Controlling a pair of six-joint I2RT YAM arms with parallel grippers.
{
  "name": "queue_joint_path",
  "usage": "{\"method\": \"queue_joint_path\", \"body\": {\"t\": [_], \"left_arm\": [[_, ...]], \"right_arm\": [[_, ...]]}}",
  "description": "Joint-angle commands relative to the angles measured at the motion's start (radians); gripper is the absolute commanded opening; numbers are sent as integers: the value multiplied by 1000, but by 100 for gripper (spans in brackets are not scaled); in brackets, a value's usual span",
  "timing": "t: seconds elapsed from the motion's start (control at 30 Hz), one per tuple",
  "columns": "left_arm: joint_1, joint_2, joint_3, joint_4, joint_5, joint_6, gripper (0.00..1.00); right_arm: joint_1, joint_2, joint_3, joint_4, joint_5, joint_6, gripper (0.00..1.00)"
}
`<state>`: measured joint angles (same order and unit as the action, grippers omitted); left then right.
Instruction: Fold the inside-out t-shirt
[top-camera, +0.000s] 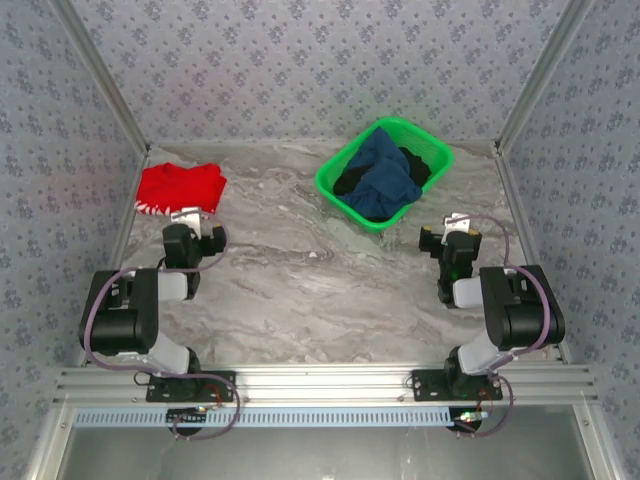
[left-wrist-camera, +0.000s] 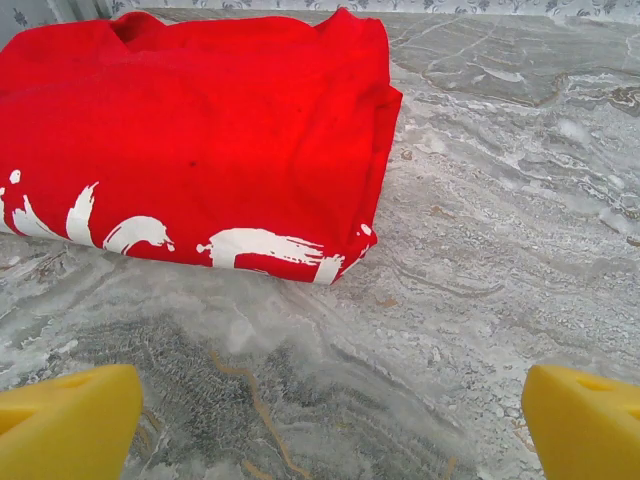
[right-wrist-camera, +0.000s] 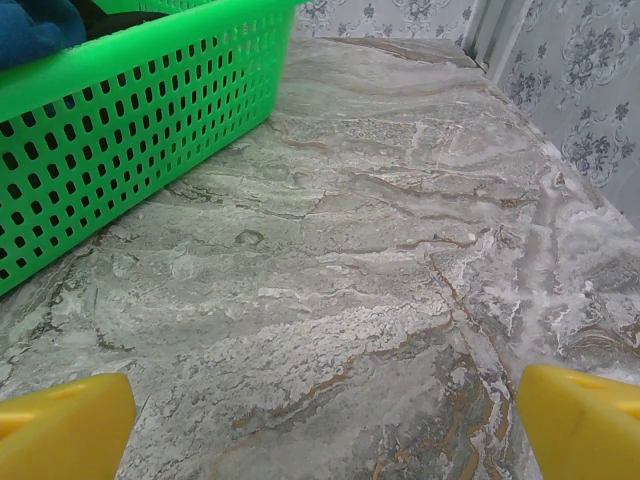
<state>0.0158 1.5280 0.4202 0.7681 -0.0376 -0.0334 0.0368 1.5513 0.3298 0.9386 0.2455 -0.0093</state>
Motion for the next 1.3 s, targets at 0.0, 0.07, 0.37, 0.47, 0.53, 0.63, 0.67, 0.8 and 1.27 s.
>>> {"method": "queue_joint_path", "body": {"t": [0.0,0.07,0.37,0.47,0.53,0.63,0.67,0.8,1.27], "left_arm": [[2,6,-8,48,16,16,98],[2,6,-8,48,15,15,98],[4,6,-8,47,18,14,98],[5,6,-9,47,19,12,98],[7,6,-8,46,20,12,98],[6,6,-8,46,20,12,98],[7,6,-6,46,20,12,98],[6,6,-8,47,20,12,98],[-10,-379,194,-506,80,-425,94]], "right_arm": [[-5,-3,8,3,1,-9,100],[-4,-3,10,0,-3,-8,100],[-5,-4,12,-7,-8,-4,100],[-8,-4,14,-14,-12,1,100],[-12,-5,16,-19,-17,3,100],[-15,-6,18,-21,-20,6,100],[-18,-5,20,-28,-21,10,100],[-28,-7,22,-34,-31,19,100],[108,-440,276,-694,133,169,97]]}}
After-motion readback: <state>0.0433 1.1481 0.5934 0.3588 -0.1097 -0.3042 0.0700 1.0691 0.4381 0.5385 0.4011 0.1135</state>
